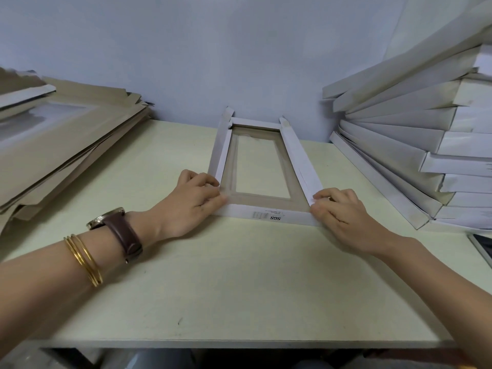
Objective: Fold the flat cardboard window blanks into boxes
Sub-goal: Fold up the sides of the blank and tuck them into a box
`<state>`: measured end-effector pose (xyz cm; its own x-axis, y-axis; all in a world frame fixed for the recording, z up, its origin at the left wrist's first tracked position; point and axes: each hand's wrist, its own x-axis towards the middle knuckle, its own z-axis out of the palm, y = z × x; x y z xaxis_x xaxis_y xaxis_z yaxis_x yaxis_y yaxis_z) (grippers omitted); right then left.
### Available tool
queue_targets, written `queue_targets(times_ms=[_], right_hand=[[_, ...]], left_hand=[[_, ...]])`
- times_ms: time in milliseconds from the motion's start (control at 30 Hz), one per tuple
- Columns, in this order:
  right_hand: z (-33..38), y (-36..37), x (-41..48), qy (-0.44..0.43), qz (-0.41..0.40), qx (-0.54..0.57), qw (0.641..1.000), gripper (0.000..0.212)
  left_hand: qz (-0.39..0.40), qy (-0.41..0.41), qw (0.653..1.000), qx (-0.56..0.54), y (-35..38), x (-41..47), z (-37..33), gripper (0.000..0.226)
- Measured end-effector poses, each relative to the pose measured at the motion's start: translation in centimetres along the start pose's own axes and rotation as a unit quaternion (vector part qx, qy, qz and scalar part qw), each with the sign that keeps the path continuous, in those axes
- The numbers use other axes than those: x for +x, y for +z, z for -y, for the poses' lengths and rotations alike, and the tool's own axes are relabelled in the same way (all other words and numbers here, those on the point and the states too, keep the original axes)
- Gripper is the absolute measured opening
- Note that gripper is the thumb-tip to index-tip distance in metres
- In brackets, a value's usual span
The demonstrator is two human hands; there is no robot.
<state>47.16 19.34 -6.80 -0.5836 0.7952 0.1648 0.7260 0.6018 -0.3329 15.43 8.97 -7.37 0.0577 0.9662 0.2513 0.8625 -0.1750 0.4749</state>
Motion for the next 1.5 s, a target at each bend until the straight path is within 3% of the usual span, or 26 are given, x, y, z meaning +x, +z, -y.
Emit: queue_targets(times_ms=[167, 300, 467, 633, 900, 1133, 1500], right_hand=[[0.9, 0.5, -0.4, -0.038, -0.046, -0.078, 0.995, 0.016], [2.2, 0.9, -0.5, -0.079, -0.094, -0.217, 0.968, 0.014], [7.1, 2.7, 0.9, -0.132, -0.048, -0.188, 0.972, 0.018], [9.4, 3.7, 2.1, -0.135, -0.039, -0.145, 0.98, 0.023], [7.4, 2.8, 1.3, -0.189, -0.084, -0.154, 0.966, 0.025], [4.3, 0.8, -0.1, -0.178, -0.102, -0.192, 0.96, 0.012], [-0.7, -0.8, -1.0, -0.148, -0.071, -0.176, 0.971, 0.017]], left_hand=[[-0.068, 0.113, 0.977, 0.168, 0.4, -0.2, -0.5, 0.027], [-0.043, 0.172, 0.966, 0.188, 1.3, 0.5, -2.6, 0.02], [-0.031, 0.177, 0.968, 0.177, 3.3, 1.8, -5.3, 0.017], [-0.038, 0.131, 0.979, 0.152, 3.9, 2.4, -6.0, 0.016], [-0.037, 0.14, 0.98, 0.138, 3.3, 2.1, -5.4, 0.023], [-0.012, 0.122, 0.984, 0.126, 2.9, 2.1, -5.5, 0.024], [0.005, 0.12, 0.986, 0.115, 2.5, 2.1, -5.6, 0.025]])
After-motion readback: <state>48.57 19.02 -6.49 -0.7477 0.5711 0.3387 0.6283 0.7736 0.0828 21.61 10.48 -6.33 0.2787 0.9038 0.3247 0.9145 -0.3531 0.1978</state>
